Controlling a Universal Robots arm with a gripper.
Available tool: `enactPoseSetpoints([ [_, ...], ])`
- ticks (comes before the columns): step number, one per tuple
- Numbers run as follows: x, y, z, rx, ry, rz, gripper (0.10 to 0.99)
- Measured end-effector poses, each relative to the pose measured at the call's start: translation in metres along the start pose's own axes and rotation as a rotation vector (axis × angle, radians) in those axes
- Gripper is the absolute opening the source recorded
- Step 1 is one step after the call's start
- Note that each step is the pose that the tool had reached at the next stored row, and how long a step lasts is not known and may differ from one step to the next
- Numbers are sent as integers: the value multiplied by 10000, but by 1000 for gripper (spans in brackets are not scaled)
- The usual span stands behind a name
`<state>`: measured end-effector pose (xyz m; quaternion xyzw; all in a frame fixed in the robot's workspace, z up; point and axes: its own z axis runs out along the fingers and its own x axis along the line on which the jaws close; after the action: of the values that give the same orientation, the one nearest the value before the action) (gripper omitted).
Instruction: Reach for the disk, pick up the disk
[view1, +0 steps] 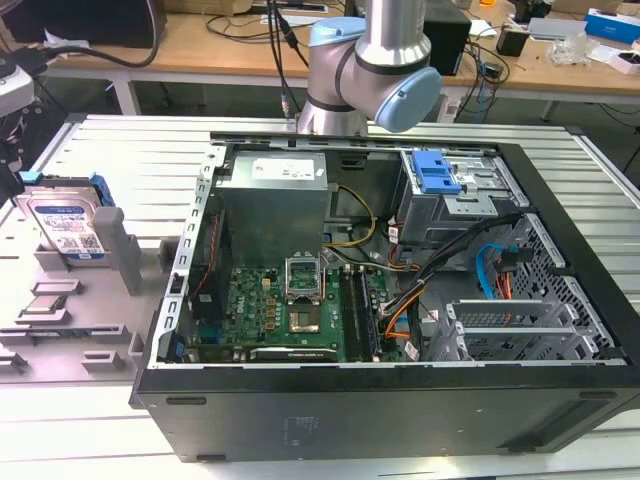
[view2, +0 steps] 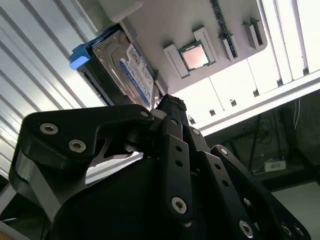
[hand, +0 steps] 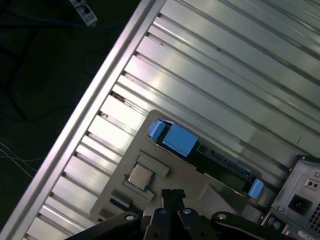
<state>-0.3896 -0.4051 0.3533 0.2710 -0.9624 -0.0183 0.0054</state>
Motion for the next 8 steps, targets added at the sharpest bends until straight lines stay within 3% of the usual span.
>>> enactPoseSetpoints([
  [8, 0, 0, 0, 0, 53, -1360, 106],
])
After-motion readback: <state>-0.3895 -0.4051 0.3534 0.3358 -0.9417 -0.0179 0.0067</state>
